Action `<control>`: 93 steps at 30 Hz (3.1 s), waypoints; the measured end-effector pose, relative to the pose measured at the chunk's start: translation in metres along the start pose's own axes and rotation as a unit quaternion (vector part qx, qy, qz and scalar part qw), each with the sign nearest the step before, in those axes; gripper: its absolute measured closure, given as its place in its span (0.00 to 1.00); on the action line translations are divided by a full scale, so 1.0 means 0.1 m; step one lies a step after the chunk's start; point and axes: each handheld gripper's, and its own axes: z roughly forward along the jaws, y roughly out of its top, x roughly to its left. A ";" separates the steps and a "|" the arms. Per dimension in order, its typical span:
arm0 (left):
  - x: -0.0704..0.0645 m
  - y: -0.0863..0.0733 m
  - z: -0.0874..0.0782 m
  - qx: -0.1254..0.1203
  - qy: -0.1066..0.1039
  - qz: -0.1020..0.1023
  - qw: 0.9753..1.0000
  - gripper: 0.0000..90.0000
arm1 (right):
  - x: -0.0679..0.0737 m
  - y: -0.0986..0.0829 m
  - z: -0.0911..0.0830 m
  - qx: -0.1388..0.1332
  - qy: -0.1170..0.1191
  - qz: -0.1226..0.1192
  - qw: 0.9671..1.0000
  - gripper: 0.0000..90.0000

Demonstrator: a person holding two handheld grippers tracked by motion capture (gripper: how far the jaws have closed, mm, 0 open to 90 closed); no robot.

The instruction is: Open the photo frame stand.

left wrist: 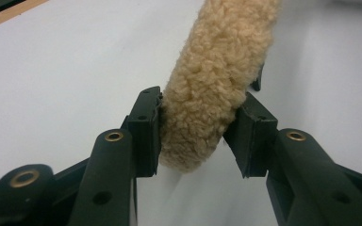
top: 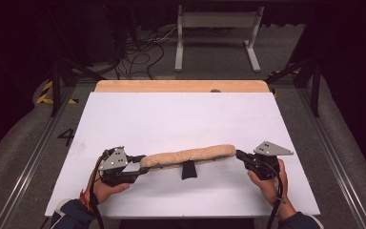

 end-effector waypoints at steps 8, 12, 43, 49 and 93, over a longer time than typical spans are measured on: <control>-0.07 -0.01 0.01 -0.002 0.007 0.001 1.000 0.65 | -0.04 0.03 0.06 -0.001 0.001 0.004 1.000 1.00; -0.11 0.00 0.01 0.002 0.006 0.006 1.000 0.66 | -0.08 0.06 0.10 -0.001 0.001 0.003 1.000 1.00; -0.29 0.01 0.03 0.005 0.017 0.019 1.000 0.68 | -0.22 0.22 0.37 0.000 -0.011 0.004 1.000 1.00; -0.29 0.02 0.03 0.010 0.017 0.025 1.000 0.69 | -0.20 0.19 0.26 0.000 -0.012 0.006 1.000 0.99; -0.40 0.12 0.18 0.019 0.020 0.057 0.998 0.72 | -0.06 0.24 0.41 -0.009 -0.002 0.002 1.000 0.99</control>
